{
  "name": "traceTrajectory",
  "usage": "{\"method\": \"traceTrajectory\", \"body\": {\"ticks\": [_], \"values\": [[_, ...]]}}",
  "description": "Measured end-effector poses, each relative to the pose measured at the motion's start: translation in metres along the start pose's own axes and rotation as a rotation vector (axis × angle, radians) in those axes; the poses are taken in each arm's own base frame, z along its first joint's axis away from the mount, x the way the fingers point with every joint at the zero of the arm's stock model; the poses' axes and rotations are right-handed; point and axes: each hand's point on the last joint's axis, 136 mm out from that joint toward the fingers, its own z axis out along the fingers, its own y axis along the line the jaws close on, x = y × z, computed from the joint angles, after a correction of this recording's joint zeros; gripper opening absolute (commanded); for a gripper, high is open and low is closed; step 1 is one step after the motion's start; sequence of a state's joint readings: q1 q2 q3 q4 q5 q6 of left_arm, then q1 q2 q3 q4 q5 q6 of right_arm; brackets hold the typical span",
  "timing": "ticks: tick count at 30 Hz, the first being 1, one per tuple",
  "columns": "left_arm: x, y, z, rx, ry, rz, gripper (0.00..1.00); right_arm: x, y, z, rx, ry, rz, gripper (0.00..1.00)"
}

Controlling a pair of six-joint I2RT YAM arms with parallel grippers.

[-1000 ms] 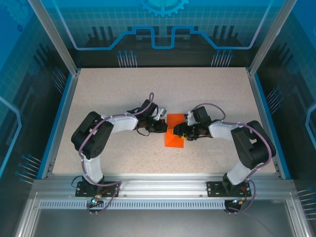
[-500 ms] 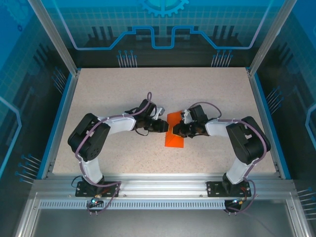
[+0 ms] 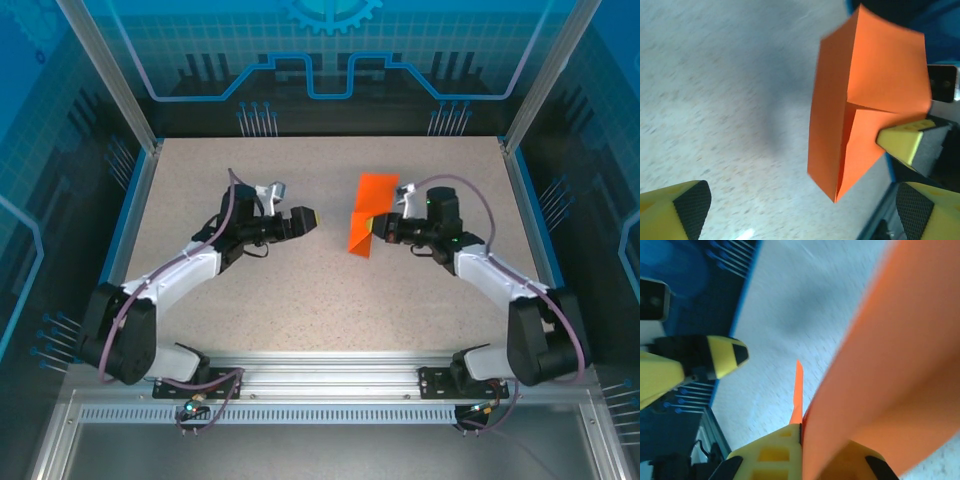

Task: Fold a paper plane with a square sheet of paper (fold left side to right side)
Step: Turn over the paper at the center of the table.

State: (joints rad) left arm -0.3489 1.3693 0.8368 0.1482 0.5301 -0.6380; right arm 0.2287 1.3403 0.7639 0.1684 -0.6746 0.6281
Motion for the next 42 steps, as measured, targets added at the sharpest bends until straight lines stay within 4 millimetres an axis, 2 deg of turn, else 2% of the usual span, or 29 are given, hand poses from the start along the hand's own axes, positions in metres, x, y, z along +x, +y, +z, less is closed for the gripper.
{"method": "traceTrajectory", "body": {"ticks": [4,10,14,17,21,27,32,42], "values": [[-0.013,-0.048,-0.014,0.172,-0.037,0.055,0.99,-0.03,0.044,-0.017,-0.143,-0.06,-0.117,0.01],[-0.013,-0.097,-0.021,0.336,-0.015,0.131,0.99,-0.062,0.106,-0.033,-0.301,-0.096,-0.27,0.01],[-0.011,-0.129,-0.02,0.417,0.011,0.187,0.99,-0.064,0.134,-0.035,-0.371,-0.086,-0.327,0.01],[-0.009,-0.143,-0.015,0.457,0.033,0.211,0.99,-0.056,0.147,-0.032,-0.408,-0.057,-0.341,0.01],[-0.003,-0.144,-0.006,0.468,0.064,0.21,0.93,-0.05,0.153,-0.026,-0.437,-0.03,-0.333,0.01],[0.0,-0.144,-0.001,0.476,0.084,0.207,0.67,-0.052,0.152,-0.021,-0.448,-0.023,-0.293,0.02],[-0.001,-0.145,-0.001,0.478,0.079,0.216,0.4,-0.051,0.151,-0.02,-0.453,-0.026,-0.285,0.04],[0.003,-0.137,0.002,0.441,0.092,0.211,0.11,-0.044,0.141,-0.017,-0.439,-0.013,-0.246,0.11]]}}
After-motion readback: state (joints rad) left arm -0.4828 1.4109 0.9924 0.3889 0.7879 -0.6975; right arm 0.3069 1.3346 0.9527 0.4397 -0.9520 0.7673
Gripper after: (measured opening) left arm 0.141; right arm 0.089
